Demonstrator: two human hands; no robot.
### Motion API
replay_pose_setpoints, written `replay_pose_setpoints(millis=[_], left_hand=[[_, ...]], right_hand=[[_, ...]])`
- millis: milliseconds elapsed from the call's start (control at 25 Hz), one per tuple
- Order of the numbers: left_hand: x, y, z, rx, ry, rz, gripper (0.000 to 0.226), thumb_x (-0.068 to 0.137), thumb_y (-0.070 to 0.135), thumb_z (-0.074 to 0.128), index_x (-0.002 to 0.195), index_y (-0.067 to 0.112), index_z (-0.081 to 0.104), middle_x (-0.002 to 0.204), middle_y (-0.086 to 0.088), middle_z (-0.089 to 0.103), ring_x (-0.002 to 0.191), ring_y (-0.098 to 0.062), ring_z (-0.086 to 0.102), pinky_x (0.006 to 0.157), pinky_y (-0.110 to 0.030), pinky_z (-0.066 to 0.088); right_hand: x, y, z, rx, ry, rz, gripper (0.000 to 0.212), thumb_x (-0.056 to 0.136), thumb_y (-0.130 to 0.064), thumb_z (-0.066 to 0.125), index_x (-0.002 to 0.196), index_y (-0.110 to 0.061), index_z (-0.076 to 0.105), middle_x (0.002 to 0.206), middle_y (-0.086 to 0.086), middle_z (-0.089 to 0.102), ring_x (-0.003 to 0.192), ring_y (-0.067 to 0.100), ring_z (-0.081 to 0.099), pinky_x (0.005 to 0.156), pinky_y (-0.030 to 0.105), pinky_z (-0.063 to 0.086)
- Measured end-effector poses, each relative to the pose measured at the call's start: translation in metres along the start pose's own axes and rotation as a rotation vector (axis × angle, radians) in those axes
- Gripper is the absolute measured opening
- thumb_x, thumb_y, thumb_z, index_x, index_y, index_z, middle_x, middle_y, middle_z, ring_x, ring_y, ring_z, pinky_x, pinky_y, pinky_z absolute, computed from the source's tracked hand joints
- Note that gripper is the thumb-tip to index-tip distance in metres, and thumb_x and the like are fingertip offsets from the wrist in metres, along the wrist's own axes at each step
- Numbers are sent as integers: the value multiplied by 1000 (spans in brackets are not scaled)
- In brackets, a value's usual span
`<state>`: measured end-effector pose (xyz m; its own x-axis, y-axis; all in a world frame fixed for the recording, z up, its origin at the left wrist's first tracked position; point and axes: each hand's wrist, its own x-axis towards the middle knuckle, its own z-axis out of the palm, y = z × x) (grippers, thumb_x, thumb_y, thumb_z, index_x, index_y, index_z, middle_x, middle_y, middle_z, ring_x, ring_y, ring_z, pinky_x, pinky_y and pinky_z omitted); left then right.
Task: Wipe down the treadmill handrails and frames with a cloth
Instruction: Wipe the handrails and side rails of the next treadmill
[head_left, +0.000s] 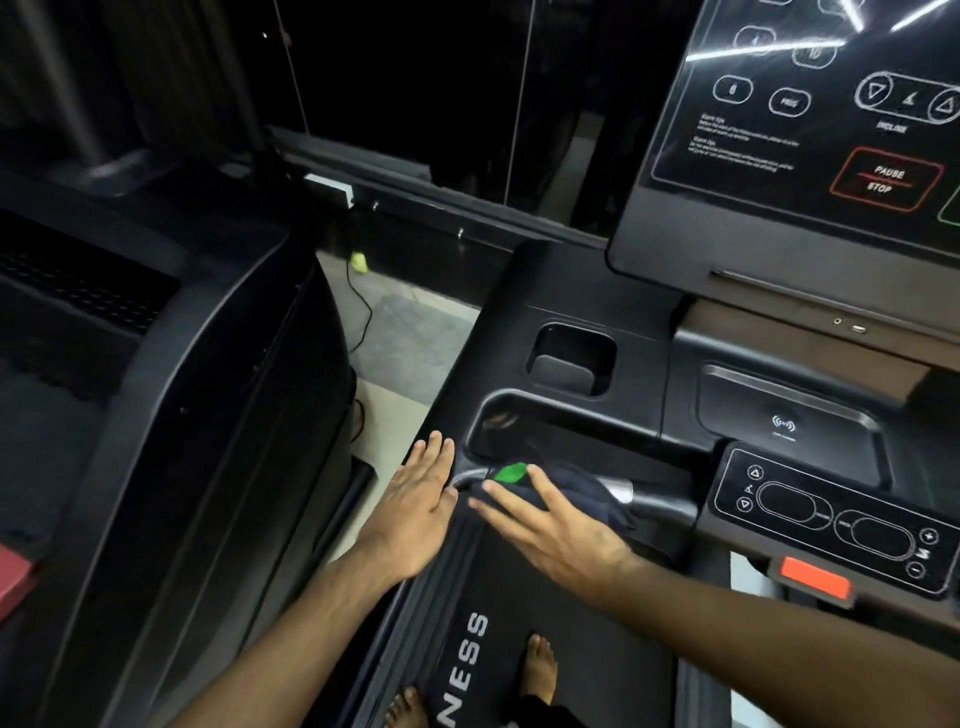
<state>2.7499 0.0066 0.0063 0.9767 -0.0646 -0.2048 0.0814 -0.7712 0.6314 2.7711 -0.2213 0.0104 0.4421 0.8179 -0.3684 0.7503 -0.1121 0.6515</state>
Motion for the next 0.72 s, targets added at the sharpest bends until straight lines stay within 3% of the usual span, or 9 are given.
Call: replay_pose_setpoints(millis=[80,160,240,320,400,440,520,600,720], left_hand=[[1,-1,1,-1,2,2,57,106,28,32,156,23,4,162,10,-8,146,-2,-12,117,-21,-7],[1,-5,1,-5,-6,6,57,106,28,32,156,25,3,162,12,-8,146,-1,-13,116,-20,-8],[0,-7,2,-13,-6,2,58,106,28,32,156,26,3,162,12,-8,146,0,-13,117,-21,-7],[-1,-5,1,-20,-6,-7,57,106,28,32,156,26,3,162,13,-9,146,0,-14,118,-22,-7],[-2,-2,0,-15,-4,-15,58,106,29,32,156,26,3,161,14,-10,146,0,-14,118,-22,-7],[-2,0,-1,-14,-7,-21,58,106,30,32,156,26,3,161,15,-10,146,0,-14,118,-23,-7],[-4,3,-2,-24,-2,-27,59,105,31,33,156,26,4,161,15,-9,146,0,-13,119,-24,-6],[-4,3,-3,-34,-1,-35,59,105,31,33,156,27,4,161,15,-9,146,1,-13,118,-23,-7],[-5,6,-2,-18,-2,-45,59,106,30,33,156,27,2,161,14,-10,146,0,-15,118,-22,-8]], right_hand=[[13,0,-8,70,8,-20,81,99,-37,51,160,-11,3,165,17,-18,146,48,-24,109,75,-11],[2,4,-5,158,33,-37,88,98,-33,55,159,-9,-3,165,15,-19,146,49,-22,112,74,-2],[-15,22,-4,381,43,-14,87,92,-25,63,160,-15,9,168,13,-2,150,47,1,112,71,17],[-6,59,-7,826,11,149,90,81,-12,65,158,-26,20,164,7,25,145,35,33,112,52,36],[26,105,-20,1316,-259,262,89,74,-3,61,152,-34,32,146,3,50,125,28,55,97,34,50],[44,119,-26,1466,-396,250,84,72,1,61,147,-33,42,138,3,57,117,27,60,88,33,53],[65,132,-27,1536,-487,204,74,70,4,60,138,-24,53,133,7,60,115,29,61,81,35,55],[56,137,-22,1503,-537,150,74,69,3,59,136,-28,56,129,8,62,112,30,64,81,41,57],[30,154,-11,1583,-696,112,63,72,11,50,123,-24,61,95,10,69,69,15,71,46,24,48]])
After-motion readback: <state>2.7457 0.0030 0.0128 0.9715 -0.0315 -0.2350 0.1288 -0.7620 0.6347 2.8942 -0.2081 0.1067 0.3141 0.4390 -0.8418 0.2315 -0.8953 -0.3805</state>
